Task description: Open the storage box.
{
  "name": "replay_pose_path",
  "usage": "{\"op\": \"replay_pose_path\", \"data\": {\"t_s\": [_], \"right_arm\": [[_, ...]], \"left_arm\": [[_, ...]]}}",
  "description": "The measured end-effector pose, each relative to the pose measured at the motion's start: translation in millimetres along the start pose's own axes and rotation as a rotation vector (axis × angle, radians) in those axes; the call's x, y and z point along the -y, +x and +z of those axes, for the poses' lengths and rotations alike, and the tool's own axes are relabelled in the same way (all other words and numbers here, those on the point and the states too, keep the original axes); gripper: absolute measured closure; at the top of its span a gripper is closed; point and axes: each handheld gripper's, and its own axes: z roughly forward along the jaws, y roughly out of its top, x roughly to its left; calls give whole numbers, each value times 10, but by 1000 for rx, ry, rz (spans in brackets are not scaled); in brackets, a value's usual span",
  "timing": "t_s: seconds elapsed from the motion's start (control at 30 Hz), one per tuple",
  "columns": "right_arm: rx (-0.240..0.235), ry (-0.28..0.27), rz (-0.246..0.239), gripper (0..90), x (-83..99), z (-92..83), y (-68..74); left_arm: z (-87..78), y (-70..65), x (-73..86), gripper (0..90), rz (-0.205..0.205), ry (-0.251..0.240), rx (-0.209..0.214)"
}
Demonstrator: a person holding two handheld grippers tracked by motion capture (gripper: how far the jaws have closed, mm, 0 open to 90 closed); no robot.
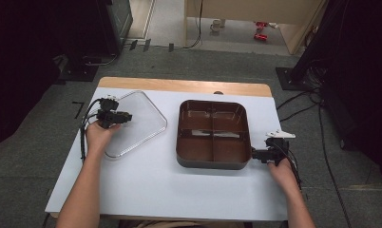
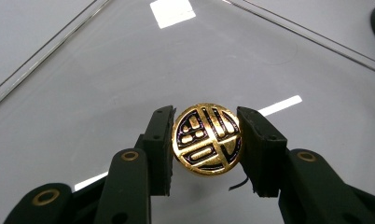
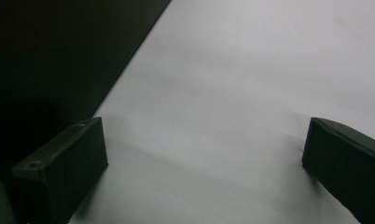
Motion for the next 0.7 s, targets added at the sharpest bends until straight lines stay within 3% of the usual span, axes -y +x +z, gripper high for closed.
{"op": "replay_pose_path", "data": {"t_s": [0.07, 0.27, 0.33, 0.4, 0.53, 0.7], "right_arm": [[0, 0, 0, 0, 0, 0, 0], [0, 0, 0, 0, 0, 0, 0], [0, 0, 0, 0, 0, 0, 0], [0, 0, 0, 0, 0, 0, 0], [0, 0, 0, 0, 0, 0, 0], [0, 0, -1, 0, 0, 0, 0]], "left_arm": [[28, -6, 7, 584, 12, 17, -7], [14, -10, 7, 578, 15, 2, -9], [0, -5, 4, 548, 8, -9, 0], [-75, -8, -19, 508, -3, -54, 18], [-161, -51, -47, 473, 22, -71, 9], [-246, -106, -80, 442, 27, -100, 27]]}}
